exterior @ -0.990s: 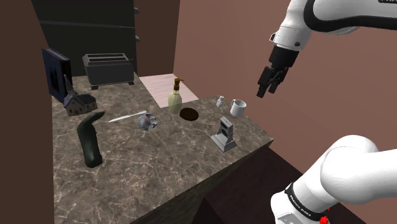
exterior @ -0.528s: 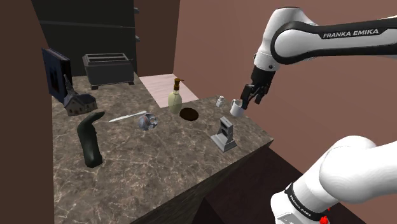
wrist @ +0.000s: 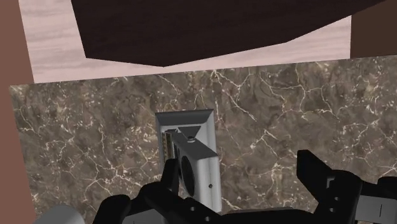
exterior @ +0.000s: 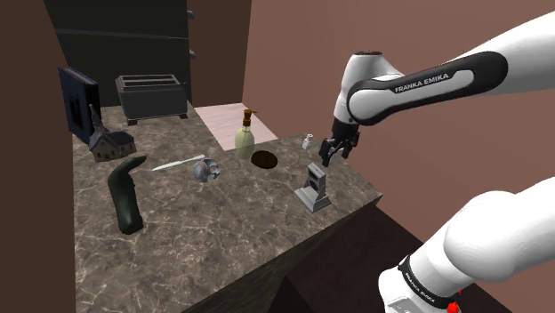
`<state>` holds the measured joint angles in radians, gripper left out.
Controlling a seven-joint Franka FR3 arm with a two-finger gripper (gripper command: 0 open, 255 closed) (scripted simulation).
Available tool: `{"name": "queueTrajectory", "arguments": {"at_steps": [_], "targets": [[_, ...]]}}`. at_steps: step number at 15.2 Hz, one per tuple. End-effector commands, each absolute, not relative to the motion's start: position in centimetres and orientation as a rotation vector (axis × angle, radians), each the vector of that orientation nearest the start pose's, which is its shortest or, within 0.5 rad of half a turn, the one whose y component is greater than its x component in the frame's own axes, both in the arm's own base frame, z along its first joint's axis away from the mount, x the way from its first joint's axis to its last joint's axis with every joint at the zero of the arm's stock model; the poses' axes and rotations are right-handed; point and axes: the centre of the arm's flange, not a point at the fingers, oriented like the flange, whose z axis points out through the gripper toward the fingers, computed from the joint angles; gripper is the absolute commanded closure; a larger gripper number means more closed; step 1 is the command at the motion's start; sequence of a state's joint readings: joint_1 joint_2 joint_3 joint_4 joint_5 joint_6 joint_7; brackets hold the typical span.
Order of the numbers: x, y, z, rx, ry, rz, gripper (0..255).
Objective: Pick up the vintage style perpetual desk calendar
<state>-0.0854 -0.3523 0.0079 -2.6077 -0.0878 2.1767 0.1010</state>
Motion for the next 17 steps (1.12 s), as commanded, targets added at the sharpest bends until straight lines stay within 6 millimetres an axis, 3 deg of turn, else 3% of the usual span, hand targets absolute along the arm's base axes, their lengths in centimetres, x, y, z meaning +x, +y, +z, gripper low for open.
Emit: {"name": "queueTrajectory", "arguments": {"at_steps": [1, 7, 16, 17], "targets": [[40.6, -4.1, 34.2, -3.225, 0.233, 0.123, 0], [43.4, -6.1, 27.7, -3.275, 0.320, 0.125, 0], [43.4, -6.1, 23.7, -3.275, 0.320, 0.125, 0], [43.4, -6.1, 23.6, -3.275, 0.320, 0.125, 255]]}}
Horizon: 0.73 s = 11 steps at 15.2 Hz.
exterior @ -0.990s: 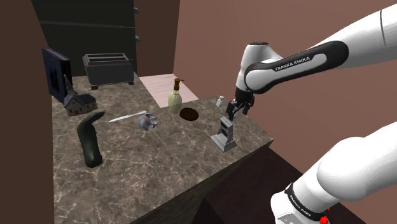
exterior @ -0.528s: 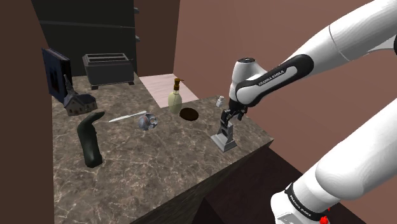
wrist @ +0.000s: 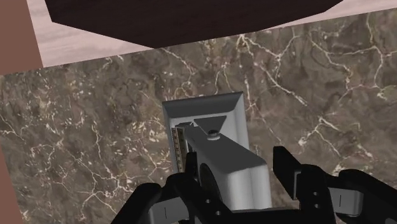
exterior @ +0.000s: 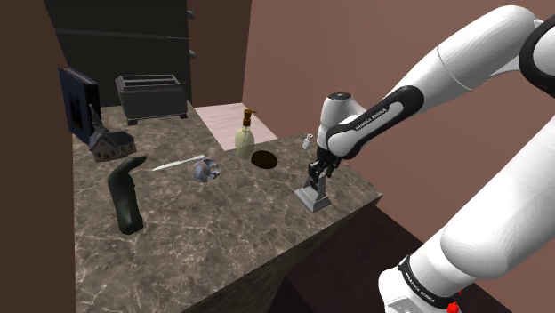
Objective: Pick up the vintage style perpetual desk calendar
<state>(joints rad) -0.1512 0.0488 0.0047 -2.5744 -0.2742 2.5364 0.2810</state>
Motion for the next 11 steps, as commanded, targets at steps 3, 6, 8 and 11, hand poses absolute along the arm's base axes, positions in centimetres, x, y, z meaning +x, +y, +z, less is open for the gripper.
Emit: {"name": "queueTrajectory", "arguments": {"at_steps": [3, 6, 8, 11], "targets": [[43.3, -6.1, 23.7, -3.275, 0.320, 0.125, 255], [43.3, -6.1, 23.6, -3.275, 0.320, 0.125, 255], [43.3, -6.2, 23.6, -3.275, 0.320, 0.125, 255], [43.4, -6.1, 24.7, -3.275, 0.320, 0.125, 255]]}}
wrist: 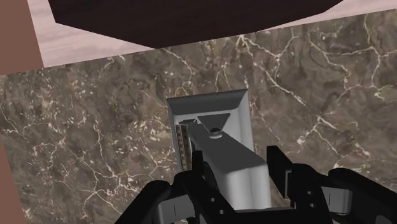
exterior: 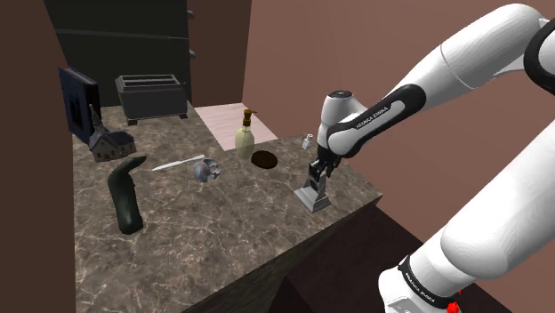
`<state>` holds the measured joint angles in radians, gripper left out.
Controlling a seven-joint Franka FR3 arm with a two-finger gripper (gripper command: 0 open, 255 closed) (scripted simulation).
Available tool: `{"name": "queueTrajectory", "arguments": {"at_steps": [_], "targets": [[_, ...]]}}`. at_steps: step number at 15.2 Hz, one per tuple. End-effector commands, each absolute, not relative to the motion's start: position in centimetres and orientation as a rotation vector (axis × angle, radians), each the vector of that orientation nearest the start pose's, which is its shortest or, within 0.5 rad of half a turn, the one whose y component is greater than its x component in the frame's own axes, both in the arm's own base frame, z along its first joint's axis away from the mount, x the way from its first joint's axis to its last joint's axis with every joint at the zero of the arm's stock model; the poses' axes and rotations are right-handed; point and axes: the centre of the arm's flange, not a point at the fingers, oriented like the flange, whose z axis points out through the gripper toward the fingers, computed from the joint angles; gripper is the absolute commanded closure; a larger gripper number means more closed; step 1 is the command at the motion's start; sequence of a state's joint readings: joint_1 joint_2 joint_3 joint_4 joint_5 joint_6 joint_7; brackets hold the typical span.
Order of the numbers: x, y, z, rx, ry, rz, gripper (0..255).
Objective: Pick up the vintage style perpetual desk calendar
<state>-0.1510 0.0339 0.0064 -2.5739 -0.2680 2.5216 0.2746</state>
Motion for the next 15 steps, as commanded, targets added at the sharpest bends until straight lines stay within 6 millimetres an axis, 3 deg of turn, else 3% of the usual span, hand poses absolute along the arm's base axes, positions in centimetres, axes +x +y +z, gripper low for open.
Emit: {"name": "queueTrajectory", "arguments": {"at_steps": [1, 13, 15], "targets": [[43.4, -6.1, 25.3, -3.275, 0.320, 0.125, 255], [43.4, -6.1, 31.6, -3.275, 0.320, 0.125, 255], [43.4, -6.1, 31.7, -3.275, 0.320, 0.125, 255]]}}
